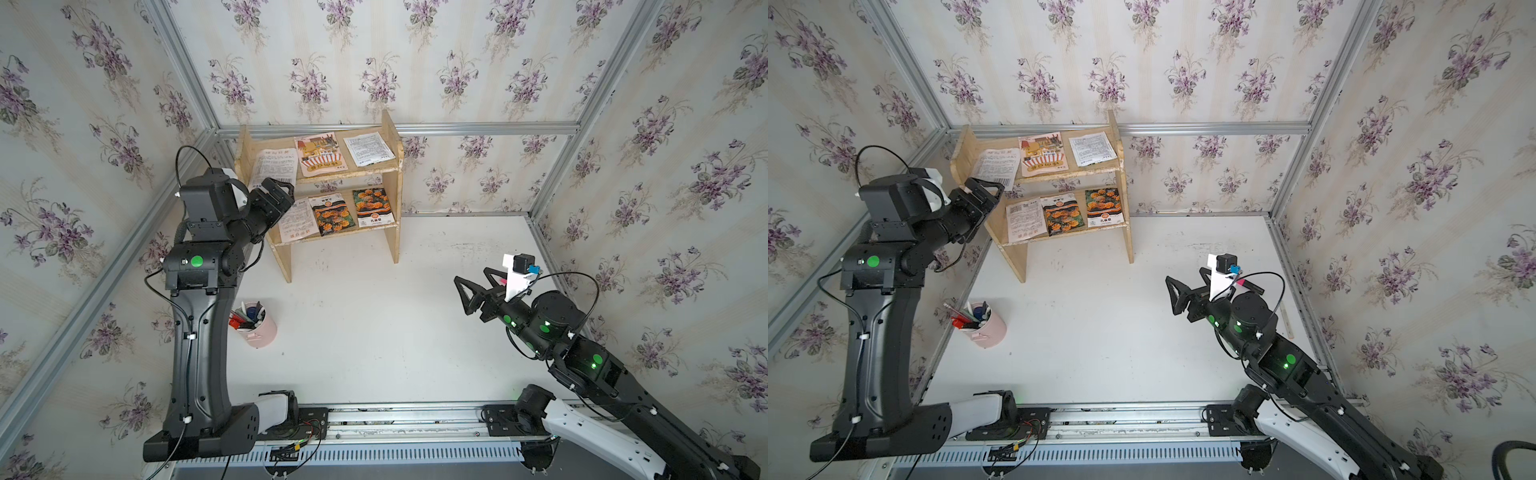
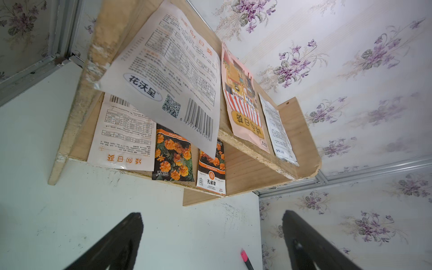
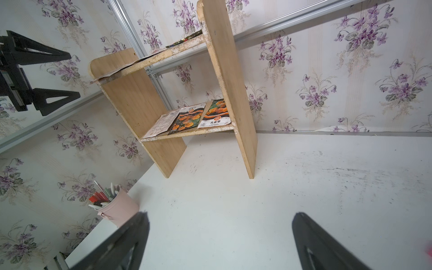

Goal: Take the seed bag off the shelf
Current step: Pick up the seed packet from the shelf.

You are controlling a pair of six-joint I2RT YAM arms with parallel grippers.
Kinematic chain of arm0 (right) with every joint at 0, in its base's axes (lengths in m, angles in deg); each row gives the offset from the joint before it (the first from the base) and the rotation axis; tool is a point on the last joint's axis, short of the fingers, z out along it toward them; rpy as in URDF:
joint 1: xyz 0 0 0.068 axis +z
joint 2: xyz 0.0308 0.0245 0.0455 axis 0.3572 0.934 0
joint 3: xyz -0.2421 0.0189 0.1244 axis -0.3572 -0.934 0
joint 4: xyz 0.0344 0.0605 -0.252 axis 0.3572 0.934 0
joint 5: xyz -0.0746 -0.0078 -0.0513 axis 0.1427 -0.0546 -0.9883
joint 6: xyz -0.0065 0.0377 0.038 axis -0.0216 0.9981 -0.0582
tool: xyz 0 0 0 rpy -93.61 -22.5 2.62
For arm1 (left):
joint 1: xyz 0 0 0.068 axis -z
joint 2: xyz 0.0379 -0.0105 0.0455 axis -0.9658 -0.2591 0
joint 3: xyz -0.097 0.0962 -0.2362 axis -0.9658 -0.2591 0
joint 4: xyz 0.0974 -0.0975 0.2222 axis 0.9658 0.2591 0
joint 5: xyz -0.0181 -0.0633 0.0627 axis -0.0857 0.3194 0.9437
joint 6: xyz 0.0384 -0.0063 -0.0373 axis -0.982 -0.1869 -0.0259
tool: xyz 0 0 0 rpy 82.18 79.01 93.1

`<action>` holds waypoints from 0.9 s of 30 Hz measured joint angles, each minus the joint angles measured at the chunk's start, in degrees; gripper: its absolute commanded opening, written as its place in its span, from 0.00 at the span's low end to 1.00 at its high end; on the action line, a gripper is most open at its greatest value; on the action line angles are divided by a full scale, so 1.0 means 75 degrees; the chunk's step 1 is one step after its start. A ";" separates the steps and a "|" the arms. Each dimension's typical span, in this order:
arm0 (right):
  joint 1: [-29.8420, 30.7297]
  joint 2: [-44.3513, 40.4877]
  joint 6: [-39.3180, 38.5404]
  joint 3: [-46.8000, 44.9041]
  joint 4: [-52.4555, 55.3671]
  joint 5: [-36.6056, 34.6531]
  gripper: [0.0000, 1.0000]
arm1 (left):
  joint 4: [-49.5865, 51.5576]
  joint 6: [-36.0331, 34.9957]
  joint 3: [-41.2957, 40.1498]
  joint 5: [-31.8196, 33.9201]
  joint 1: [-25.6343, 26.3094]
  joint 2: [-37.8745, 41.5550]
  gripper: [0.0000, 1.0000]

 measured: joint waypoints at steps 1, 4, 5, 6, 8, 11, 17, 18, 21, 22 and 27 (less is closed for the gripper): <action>0.0000 0.0000 0.0000 0.0000 0.0006 -0.0003 1.00 | -0.0070 0.0067 -0.0026 -0.0055 -0.0064 -0.0029 0.91; 0.0000 0.0003 0.0000 -0.0003 0.0012 -0.0015 1.00 | -0.0286 0.0221 -0.0111 -0.0160 -0.0242 -0.0143 0.85; 0.0000 0.0003 0.0000 -0.0009 0.0012 -0.0032 1.00 | -0.0382 0.0321 -0.0169 -0.0201 -0.0303 -0.0181 0.80; 0.0000 0.0000 0.0000 -0.0015 0.0015 -0.0038 1.00 | -0.0472 0.0329 -0.0227 -0.0233 -0.0356 -0.0216 0.76; 0.0000 0.0003 0.0000 -0.0017 0.0017 -0.0070 1.00 | -0.0589 0.0379 -0.0303 -0.0297 -0.0472 -0.0286 0.73; 0.0000 0.0023 -0.0003 -0.0017 0.0017 -0.0111 1.00 | -0.0863 0.0562 -0.0323 -0.0495 -0.0629 -0.0443 0.66; 0.0000 0.0058 -0.0003 -0.0017 0.0017 -0.0149 1.00 | -0.1320 0.0819 -0.0350 -0.0836 -0.0822 -0.0778 0.56; 0.0000 0.0058 -0.0003 -0.0017 0.0017 -0.0157 1.00 | -0.1376 0.0903 -0.0350 -0.0886 -0.0828 -0.0845 0.54; 0.0000 0.0058 -0.0003 -0.0017 0.0020 -0.0169 1.00 | -0.1492 0.1011 -0.0350 -0.0976 -0.0868 -0.1003 0.48; 0.0000 0.0058 -0.0003 -0.0015 0.0020 -0.0169 1.00 | -0.1492 0.1014 -0.0350 -0.1003 -0.0868 -0.1023 0.48; 0.0000 0.0058 -0.0003 -0.0015 0.0047 -0.0201 1.00 | -0.1725 0.1137 -0.0300 -0.1078 -0.0877 -0.1274 0.43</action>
